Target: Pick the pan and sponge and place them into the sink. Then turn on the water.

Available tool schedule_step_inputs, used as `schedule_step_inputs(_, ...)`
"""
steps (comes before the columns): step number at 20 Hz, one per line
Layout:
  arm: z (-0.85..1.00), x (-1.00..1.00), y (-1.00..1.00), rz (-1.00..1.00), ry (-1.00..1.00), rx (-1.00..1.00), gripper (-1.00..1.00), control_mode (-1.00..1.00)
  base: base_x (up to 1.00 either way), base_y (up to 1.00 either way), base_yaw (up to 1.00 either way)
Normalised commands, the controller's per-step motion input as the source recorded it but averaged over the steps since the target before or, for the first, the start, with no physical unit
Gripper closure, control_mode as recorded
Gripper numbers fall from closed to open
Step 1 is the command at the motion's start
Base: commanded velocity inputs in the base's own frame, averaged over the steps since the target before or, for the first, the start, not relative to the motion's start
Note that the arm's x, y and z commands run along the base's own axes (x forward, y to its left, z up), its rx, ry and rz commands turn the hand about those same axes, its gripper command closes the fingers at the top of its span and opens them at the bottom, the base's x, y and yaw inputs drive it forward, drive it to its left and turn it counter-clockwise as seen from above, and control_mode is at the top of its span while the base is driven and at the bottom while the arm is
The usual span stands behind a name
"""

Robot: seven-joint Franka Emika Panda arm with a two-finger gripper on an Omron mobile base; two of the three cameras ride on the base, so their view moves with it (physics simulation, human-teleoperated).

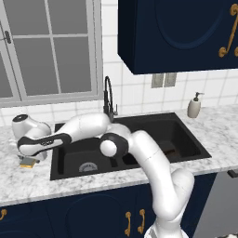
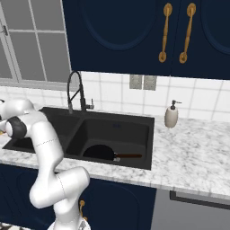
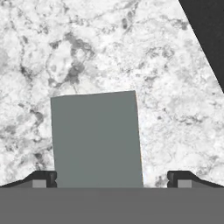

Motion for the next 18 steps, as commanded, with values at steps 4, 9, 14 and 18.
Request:
schedule_step_inputs(4,-0.21,0.12,0.20,0.00,0.06,0.00,-1.00,-1.00,0.00,0.00,0.00)
schedule_step_inputs(9,-0.32,0.08,0.16,0.00,0.02,0.00,-1.00,-1.00,0.00,0.00,0.00)
schedule_step_inputs(14,-0.48,0.06,0.20,0.00,0.01,0.00,1.00,-1.00,0.00,0.00,0.00)
schedule_step_inputs(18,-0.87,-0.13,-0.10,0.00,0.02,0.00,1.00,-1.00,0.00,0.00,0.00)
